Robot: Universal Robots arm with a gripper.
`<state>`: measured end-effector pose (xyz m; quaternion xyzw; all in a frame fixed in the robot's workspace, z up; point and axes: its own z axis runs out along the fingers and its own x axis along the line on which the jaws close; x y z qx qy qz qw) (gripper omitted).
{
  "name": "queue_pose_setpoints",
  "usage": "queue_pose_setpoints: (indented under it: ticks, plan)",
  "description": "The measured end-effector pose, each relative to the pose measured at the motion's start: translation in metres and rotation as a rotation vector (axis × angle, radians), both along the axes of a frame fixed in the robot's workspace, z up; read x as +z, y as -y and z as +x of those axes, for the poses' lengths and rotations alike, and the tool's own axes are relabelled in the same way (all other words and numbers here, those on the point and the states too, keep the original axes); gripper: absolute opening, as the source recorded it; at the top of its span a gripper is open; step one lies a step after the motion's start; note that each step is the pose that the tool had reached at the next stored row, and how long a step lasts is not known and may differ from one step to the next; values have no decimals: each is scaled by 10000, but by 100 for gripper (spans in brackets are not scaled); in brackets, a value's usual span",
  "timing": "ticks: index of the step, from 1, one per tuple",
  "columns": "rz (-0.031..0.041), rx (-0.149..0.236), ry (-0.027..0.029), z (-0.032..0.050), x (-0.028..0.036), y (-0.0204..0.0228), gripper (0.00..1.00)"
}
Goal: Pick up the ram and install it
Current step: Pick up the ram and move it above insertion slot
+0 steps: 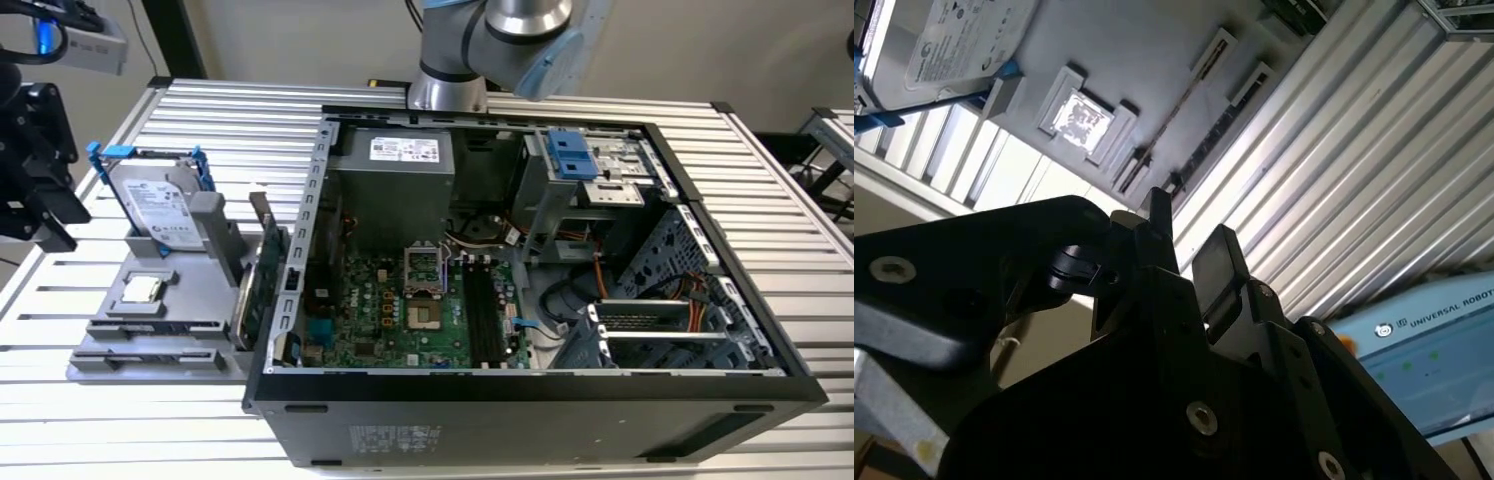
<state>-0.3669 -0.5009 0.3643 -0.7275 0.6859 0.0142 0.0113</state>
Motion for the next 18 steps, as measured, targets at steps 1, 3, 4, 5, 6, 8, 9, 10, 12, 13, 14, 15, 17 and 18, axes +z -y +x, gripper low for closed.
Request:
queue_pose_setpoints:
  ticks: [1, 3, 4, 5, 6, 8, 9, 10, 12, 13, 14, 15, 17, 18]
  plan:
    - [0, 0, 0, 0, -5, 0, 100]
    - [-2, 1, -3, 0, -13, 0, 100]
    - [-2, 0, -2, 0, -18, 0, 100]
    - [-1, 1, -1, 0, -24, 0, 100]
    - [-1, 1, -1, 0, -30, 0, 100]
    - [-1, 0, -1, 0, -46, 0, 100]
    - [-1, 0, -2, 0, -54, -1, 100]
    - [-1, 0, -1, 0, -62, -2, 100]
    - [-1, 1, -1, 0, -79, -3, 100]
    - [-1, 1, -1, 0, -88, -3, 100]
    - [-1, 0, -2, 0, -97, -4, 100]
    - [-1, 1, -1, 0, -105, -5, 100]
    - [-1, 0, -1, 0, -122, -7, 100]
    - [-1, 0, -2, 0, -130, -8, 100]
